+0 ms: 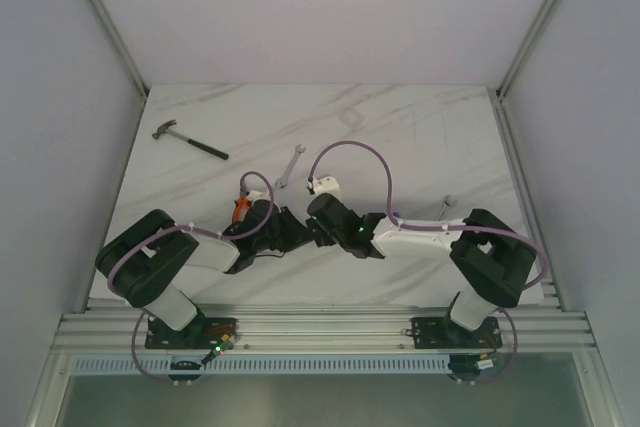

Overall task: Snap on the fuse box
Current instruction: Install the fuse at the fuse box base.

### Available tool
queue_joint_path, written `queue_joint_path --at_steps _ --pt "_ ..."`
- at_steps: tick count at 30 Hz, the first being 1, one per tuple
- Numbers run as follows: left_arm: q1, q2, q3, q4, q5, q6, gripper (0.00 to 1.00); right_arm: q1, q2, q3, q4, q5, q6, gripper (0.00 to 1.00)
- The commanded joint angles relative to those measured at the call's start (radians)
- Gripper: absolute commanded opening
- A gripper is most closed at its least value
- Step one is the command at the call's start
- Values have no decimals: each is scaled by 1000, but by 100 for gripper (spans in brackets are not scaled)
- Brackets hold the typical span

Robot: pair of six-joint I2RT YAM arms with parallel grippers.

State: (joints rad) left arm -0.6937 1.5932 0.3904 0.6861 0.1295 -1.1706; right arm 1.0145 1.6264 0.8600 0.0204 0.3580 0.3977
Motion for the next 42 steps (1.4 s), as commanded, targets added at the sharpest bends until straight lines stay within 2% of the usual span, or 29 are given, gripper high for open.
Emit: queue_joint_path --at_steps 1,20,27,35,42 --pt "-6 9 -9 -16 -18 -9 27 8 46 19 -24 -3 -22 0" --pt "-12 -3 -11 -18 -26 -14 27 33 36 30 -36 17 -80 0" --pt "-18 -14 -13 -23 -32 -18 27 34 28 27 -39 55 -44 16" --pt "-27 -18 -15 -20 -36 -20 27 33 21 30 -38 75 -15 17" --pt "-28 -27 -15 -26 -44 -18 27 33 17 36 -36 81 -35 25"
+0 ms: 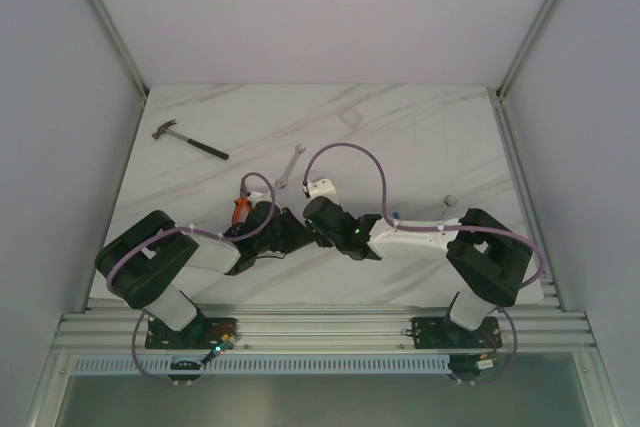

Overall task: Snap on the fuse box
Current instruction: Install the fuse at the fuse box base.

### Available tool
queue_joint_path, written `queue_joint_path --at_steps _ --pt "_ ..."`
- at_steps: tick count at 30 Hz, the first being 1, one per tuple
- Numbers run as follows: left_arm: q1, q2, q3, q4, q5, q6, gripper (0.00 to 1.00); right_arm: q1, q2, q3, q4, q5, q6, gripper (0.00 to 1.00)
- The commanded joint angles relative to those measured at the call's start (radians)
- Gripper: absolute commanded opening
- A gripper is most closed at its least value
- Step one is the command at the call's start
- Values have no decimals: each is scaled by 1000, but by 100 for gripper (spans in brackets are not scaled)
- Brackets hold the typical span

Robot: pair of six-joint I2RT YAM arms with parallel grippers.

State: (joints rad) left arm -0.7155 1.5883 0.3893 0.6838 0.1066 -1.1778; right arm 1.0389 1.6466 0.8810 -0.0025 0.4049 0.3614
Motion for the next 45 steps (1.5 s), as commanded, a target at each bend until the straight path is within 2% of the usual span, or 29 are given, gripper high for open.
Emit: queue_joint_path --at_steps 1,11,15,22,35,45 --pt "-6 -23 -14 -26 -21 -10 27 8 -4 16 -13 33 0 26" --pt "-7 -33 -10 -33 -24 -6 27 9 -23 40 -17 20 -25 28" --pt "-6 -33 -9 -36 -24 -5 27 8 -23 47 -19 23 -30 24" --pt "-6 -37 -8 -37 -22 -2 27 8 -14 59 -35 25 -32 23" --pt "-6 -33 -9 -37 -22 -2 28 -6 31 87 -95 0 -43 8" --pt "-6 -30 -11 -35 -23 -4 28 -9 72 126 -176 -62 -58 7"
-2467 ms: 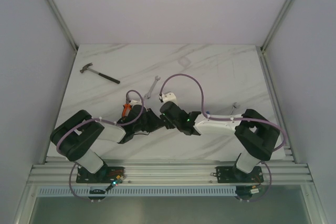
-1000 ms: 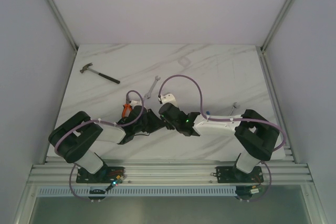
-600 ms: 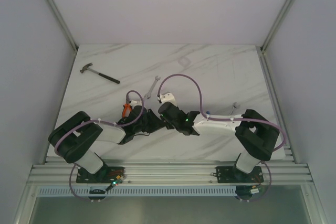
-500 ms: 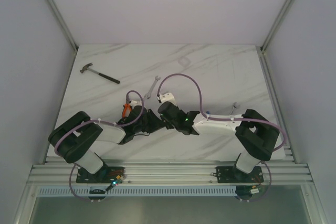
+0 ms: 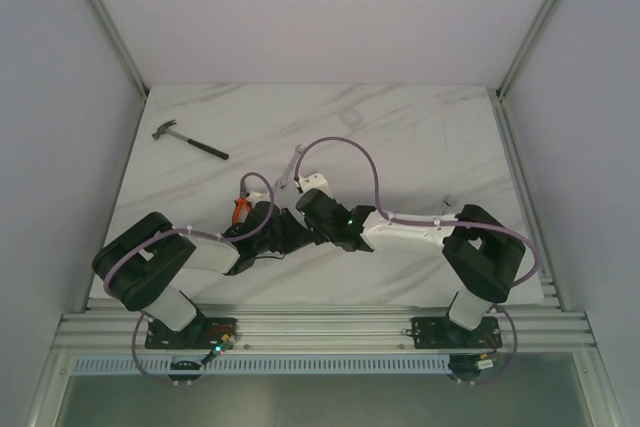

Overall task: Snap on the fuse box
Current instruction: Install the fuse at the fuse box base.

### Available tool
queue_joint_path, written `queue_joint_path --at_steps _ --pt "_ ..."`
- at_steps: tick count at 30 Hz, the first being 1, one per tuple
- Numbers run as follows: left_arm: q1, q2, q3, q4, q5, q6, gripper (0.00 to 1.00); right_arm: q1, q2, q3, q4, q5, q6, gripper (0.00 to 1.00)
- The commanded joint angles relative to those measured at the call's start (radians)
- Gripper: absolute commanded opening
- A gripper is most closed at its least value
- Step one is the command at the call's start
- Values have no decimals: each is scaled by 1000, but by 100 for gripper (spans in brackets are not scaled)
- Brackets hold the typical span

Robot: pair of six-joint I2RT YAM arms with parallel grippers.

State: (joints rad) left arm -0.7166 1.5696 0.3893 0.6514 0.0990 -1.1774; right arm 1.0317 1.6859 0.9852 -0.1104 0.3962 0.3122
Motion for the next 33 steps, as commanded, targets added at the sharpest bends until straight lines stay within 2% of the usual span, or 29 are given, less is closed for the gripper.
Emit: queue_joint_path --at_steps 1,4,10,14,22,33 --pt "-4 -10 -10 -2 -15 -5 28 -1 34 23 -71 -64 -11 8" --pt "-4 -7 -8 1 -12 -5 28 1 22 24 -71 -89 -14 13" --pt "-5 -7 -10 2 -12 -8 28 3 -6 34 -72 -111 -19 16" --pt "-6 -10 -10 2 -13 -7 28 1 1 38 -89 -65 -7 18" --pt "-6 -10 -14 5 -12 -9 28 0 -14 98 -159 -29 24 31" --pt "-6 -13 -14 6 -12 -10 28 -41 24 150 -237 -83 107 30"
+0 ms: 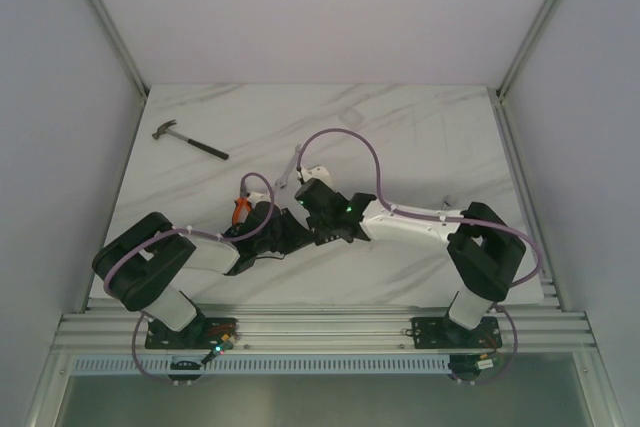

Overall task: Snap on the fuse box
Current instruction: Install the fuse at the fuse box base.

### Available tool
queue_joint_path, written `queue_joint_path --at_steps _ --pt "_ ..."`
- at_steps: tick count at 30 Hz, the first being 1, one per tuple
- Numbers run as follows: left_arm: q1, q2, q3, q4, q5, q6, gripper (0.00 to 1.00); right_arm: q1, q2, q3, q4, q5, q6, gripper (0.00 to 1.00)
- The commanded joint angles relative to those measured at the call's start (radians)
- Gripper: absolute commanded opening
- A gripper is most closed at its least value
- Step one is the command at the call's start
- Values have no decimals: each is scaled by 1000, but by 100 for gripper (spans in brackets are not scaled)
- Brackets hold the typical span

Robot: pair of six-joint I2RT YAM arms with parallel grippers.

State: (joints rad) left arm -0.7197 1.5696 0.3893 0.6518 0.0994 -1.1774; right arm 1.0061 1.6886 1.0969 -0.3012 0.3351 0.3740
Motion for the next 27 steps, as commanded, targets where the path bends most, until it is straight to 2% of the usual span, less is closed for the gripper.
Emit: queue_joint_path --at_steps 1,12,27 --pt "-3 -14 -14 6 -13 -10 28 -19 29 41 -47 -28 49 30" --pt "-3 -8 -11 12 -9 -11 28 -34 52 45 -25 -78 55 26" --pt "-6 -2 -9 18 -2 -10 28 -40 80 58 -24 -95 52 14"
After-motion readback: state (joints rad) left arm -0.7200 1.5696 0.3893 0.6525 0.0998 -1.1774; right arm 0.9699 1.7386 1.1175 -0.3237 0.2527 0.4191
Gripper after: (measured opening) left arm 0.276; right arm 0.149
